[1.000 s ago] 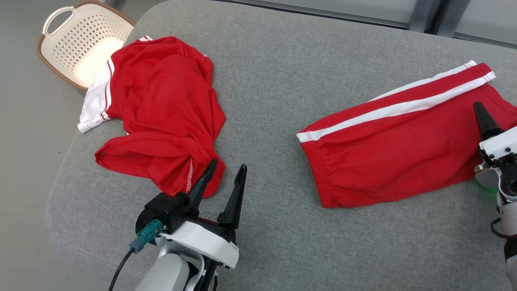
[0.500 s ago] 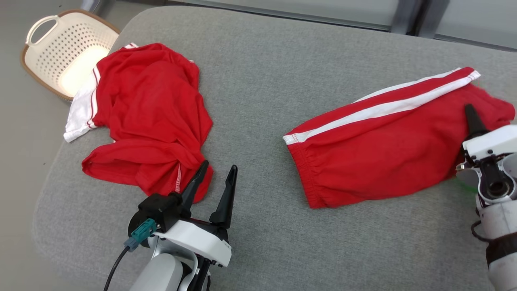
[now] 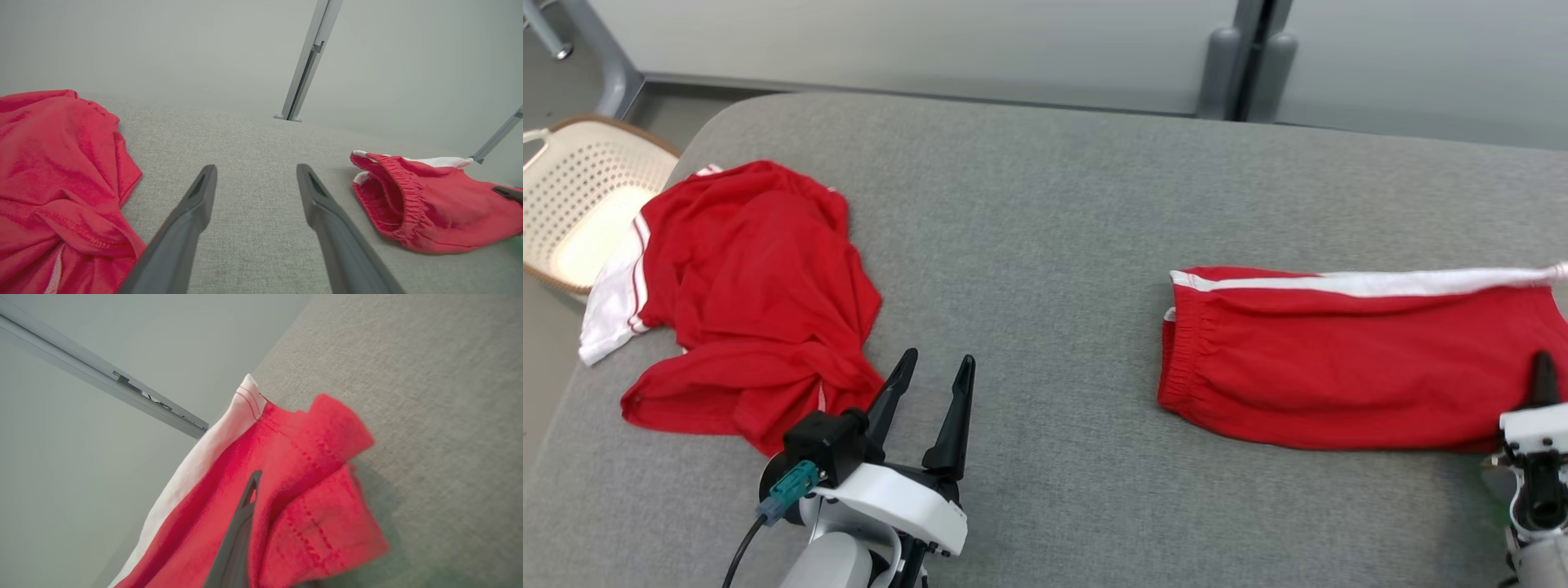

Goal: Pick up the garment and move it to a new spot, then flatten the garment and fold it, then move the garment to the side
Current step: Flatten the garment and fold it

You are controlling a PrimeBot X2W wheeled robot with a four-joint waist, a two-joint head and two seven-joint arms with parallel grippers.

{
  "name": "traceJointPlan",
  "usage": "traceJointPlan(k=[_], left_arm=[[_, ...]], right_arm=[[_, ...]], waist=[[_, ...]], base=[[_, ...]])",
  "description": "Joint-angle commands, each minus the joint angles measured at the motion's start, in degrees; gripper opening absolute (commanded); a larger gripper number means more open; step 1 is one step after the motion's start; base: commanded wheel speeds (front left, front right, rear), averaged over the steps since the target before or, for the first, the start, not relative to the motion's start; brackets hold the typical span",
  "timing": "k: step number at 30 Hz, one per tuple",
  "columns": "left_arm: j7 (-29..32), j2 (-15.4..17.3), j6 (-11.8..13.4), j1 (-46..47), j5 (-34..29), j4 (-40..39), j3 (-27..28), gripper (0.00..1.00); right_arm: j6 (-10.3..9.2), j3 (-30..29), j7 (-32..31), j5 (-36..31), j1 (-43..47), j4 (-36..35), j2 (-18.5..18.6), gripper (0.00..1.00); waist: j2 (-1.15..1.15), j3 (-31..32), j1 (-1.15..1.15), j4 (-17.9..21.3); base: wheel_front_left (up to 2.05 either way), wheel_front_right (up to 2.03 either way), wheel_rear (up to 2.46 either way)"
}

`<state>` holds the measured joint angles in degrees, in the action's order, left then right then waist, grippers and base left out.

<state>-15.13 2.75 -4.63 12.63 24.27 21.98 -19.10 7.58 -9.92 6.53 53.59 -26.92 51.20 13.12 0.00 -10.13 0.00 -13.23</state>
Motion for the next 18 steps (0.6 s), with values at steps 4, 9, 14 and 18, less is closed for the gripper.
traceJointPlan(k=[4, 9, 14, 18], left_arm=[[0.01, 0.22, -0.35, -0.90, -0.45, 0.10, 0.97, 1.00], [0.01, 0.24, -0.72, -1.41, -0.58, 0.59, 0.66, 1.00], [0.01, 0.23, -0.84, -2.23, -0.70, 1.10, 1.44, 1.00], [0.02, 0.22, -0.87, -3.19, -0.83, 1.40, 1.94, 1.00]], right_arm=[[-0.13, -0.53, 1.96, -0.71, 2.75, 1.77, -1.15, 0.00], [-0.09, 0.75, 3.03, -1.30, 1.93, 1.01, -2.29, 0.00], [-0.09, 4.38, 2.90, -0.77, 2.41, -3.77, -3.88, 0.00], [-0.09, 6.90, 3.20, -0.22, 3.71, -7.49, -4.52, 0.00]], waist=[[0.00, 2.54, 0.00, 2.63], [0.00, 3.69, 0.00, 2.95], [0.00, 5.71, 0.00, 2.86], [0.00, 6.98, 0.00, 2.70]], base=[[0.00, 0.00, 0.00], [0.00, 0.00, 0.00], [0.00, 0.00, 0.00], [0.00, 0.00, 0.00]])
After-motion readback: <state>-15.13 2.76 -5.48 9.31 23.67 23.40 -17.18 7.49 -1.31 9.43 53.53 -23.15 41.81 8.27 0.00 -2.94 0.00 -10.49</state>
